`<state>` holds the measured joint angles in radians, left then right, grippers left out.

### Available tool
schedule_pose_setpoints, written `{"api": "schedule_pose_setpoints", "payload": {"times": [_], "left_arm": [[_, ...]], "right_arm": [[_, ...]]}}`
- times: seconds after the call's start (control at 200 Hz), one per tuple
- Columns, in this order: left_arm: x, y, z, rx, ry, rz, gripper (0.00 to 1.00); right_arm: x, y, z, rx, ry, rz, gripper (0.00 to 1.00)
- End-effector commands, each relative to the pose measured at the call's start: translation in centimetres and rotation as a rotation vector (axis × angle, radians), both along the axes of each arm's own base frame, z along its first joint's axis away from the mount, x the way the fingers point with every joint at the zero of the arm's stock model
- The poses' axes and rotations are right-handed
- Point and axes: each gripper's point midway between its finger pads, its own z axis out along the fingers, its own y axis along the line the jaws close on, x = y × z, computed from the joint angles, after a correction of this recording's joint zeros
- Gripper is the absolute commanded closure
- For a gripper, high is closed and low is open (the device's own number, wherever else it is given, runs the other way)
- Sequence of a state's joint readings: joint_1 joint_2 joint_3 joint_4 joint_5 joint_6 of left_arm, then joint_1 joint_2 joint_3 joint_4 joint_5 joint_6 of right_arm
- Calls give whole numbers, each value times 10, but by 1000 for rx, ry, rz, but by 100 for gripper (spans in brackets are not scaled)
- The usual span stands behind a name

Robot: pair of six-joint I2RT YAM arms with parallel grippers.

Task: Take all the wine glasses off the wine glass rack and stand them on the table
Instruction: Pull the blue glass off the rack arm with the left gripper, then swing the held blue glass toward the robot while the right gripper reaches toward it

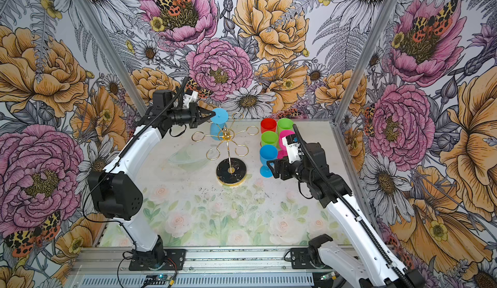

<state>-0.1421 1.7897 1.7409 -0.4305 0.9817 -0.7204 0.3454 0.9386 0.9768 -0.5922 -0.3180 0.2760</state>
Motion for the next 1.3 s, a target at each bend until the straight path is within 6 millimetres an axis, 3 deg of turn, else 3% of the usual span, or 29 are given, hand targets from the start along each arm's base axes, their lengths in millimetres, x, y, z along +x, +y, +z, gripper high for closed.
{"api": "schedule_pose_setpoints", "payload": {"times": [0.0,0.225,0.25,0.455,0.52,0.54,0.746,1.006,1.296], "left_arm": [[1,-3,23,-20,-57,-16,100],[15,10,35,-13,-88,48,99],[25,10,20,-6,-56,55,99],[42,31,18,51,-92,183,100],[49,38,9,85,-97,231,100],[42,42,25,87,-131,249,100],[43,70,23,146,-149,374,100],[19,109,15,212,-155,494,100],[-38,142,-15,414,-141,563,100]], "right_arm": [[2,-3,7,7,-31,-19,20],[1,-3,9,12,-36,-15,20],[1,-2,10,11,-37,-15,20],[1,-1,11,13,-37,-10,20],[2,-1,10,15,-34,-7,20],[2,0,10,15,-32,-6,20],[3,1,10,17,-27,0,20],[4,1,8,17,-21,-7,20],[13,-3,3,3,-2,-46,20]]}}
